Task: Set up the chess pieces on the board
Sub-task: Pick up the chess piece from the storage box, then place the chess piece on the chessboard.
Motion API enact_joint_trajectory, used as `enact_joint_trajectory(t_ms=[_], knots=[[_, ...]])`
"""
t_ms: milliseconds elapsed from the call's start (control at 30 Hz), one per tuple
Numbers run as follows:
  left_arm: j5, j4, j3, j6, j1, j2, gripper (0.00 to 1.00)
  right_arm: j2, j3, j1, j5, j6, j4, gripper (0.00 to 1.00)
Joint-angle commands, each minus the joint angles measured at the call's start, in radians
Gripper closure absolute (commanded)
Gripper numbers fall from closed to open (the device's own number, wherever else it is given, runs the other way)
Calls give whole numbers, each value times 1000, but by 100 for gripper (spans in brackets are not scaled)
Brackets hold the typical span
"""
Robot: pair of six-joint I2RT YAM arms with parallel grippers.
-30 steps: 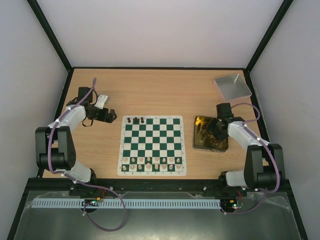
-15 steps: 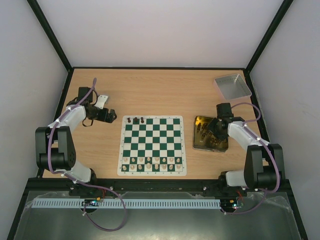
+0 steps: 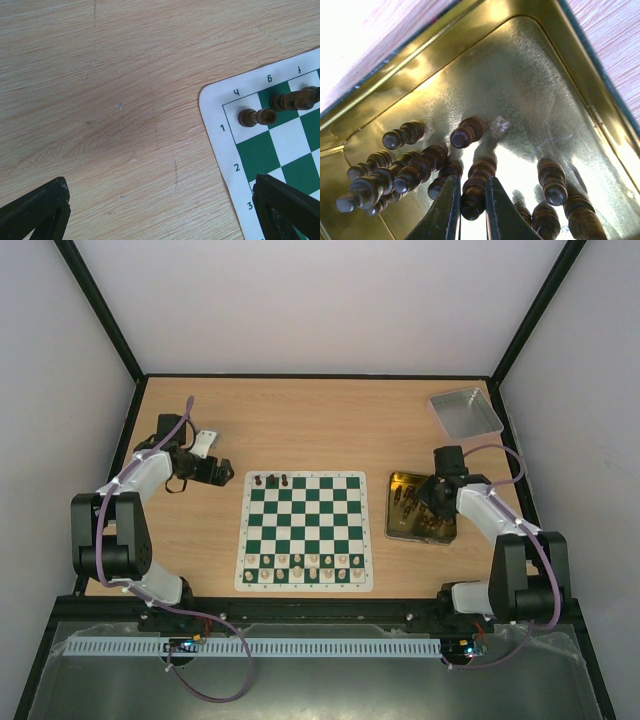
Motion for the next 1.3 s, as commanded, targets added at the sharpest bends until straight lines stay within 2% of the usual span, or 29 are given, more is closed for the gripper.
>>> enact_joint_trajectory(t_ms=[0, 400, 633, 967, 1267], knots=[[17, 1, 1, 8, -5, 2, 1, -68, 26, -6, 67, -6, -42, 93], [20, -1, 0, 8, -5, -4, 1, -194, 116, 5, 118, -22, -153, 94], [20, -1, 0, 8, -5, -7, 1, -205, 202, 99, 176, -13, -193, 95], [18, 1, -1, 8, -5, -7, 1, -23, 361, 325, 233, 4, -180, 95], [19, 4, -4, 11, -5, -5, 1, 221, 518, 437, 162, -1, -133, 95]])
